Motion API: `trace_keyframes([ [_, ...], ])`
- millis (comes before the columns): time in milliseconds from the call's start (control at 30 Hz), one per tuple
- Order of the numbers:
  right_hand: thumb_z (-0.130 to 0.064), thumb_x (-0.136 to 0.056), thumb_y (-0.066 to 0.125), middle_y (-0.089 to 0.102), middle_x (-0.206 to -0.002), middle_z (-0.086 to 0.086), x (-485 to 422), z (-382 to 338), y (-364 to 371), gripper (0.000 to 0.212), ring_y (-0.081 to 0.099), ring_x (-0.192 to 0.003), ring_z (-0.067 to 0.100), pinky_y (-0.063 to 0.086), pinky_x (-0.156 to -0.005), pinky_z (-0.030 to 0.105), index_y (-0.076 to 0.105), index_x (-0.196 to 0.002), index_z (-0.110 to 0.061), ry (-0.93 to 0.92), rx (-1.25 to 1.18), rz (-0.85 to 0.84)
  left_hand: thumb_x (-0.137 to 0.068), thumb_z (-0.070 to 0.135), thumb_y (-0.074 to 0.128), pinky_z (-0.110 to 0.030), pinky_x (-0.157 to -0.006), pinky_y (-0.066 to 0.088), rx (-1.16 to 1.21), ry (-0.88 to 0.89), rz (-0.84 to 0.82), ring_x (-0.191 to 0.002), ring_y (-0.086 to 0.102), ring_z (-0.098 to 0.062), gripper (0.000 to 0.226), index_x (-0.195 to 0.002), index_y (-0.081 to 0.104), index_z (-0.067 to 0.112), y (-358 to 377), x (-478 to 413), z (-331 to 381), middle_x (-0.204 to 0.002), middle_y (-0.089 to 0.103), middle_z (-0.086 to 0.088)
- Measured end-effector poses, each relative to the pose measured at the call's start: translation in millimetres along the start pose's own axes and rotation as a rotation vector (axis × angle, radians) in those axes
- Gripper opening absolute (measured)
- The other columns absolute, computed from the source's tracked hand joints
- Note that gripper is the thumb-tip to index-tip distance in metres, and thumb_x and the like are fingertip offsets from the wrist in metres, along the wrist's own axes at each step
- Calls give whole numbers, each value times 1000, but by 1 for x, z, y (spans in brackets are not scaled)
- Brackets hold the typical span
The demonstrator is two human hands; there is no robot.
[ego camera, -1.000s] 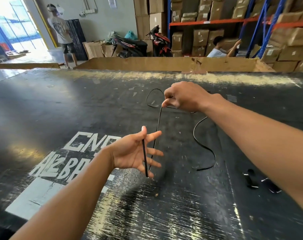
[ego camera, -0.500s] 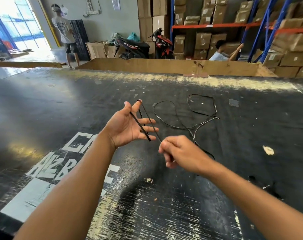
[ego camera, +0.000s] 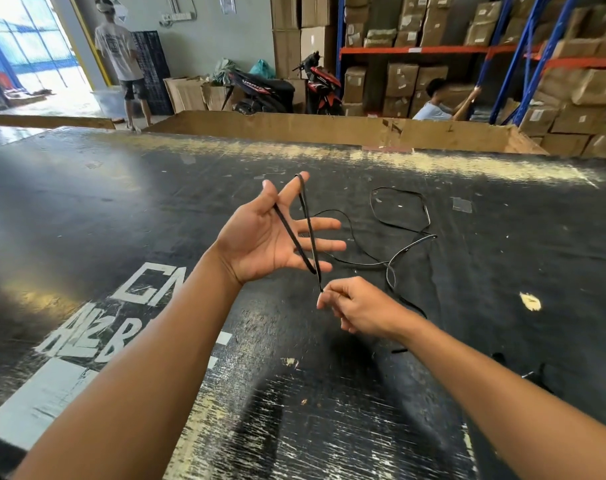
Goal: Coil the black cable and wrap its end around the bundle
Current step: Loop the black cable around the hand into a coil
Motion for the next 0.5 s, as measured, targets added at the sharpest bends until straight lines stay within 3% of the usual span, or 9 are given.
trace_keyframes([
  [100, -26, -101, 46, 53, -55, -8, -16, -8, -19, 34, 45, -51, 14, 41, -56, 32, 71, -78, -28, -26, 55, 60, -94, 67, 20, -72, -91, 43, -9, -38, -63, -128, 42, -59, 56, -147, 30, 50, 10, 2, -7, -149, 36, -33],
  [167, -26, -95, 48, 65, -65, -5, -24, -15, -31, 31, 46, -53, 15, 40, -56, 31, 75, -93, -39, -52, 114, 81, -94, 68, 20, -72, -93, 39, -25, -62, -91, -129, 41, -58, 56, -146, 31, 51, 13, 3, -11, -150, 36, -32],
  [267, -17, -90, 51, 72, -84, -2, -32, -23, -46, 26, 61, -67, 13, 45, -61, 31, 75, -101, -17, -60, 183, 76, -93, 68, 20, -69, -92, 42, -24, -93, -142, -133, 35, -57, 57, -146, 31, 50, 19, 6, -17, -152, 32, -32],
  [333, -19, -92, 55, 73, -85, -5, -35, -31, -53, 24, 68, -79, 11, 51, -71, 31, 72, -109, -14, -93, 216, 55, -92, 68, 20, -68, -92, 43, -36, -120, -165, -135, 33, -56, 58, -146, 30, 51, 21, 8, -20, -153, 30, -32],
  [433, -23, -91, 57, 68, -76, -10, -39, -46, -70, 16, 65, -78, 17, 48, -69, 35, 68, -80, -28, -121, 467, 80, -91, 70, 19, -69, -95, 39, -69, -178, -170, -136, 32, -56, 58, -145, 31, 52, 21, 11, -29, -154, 31, -29],
  [500, -29, -93, 57, 71, -84, -14, -42, -58, -81, 18, 66, -87, 17, 48, -72, 34, 68, -80, -35, -142, 620, 98, -90, 71, 20, -69, -96, 37, -79, -209, -156, -136, 34, -56, 58, -144, 33, 53, 19, 14, -36, -154, 31, -27],
])
Point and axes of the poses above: each hand's wrist, its own x-axis away from the middle knuckle, its own y-axis out of the palm, z = x × y, the point moved 7 cm from there along -x, towards the middle knuckle
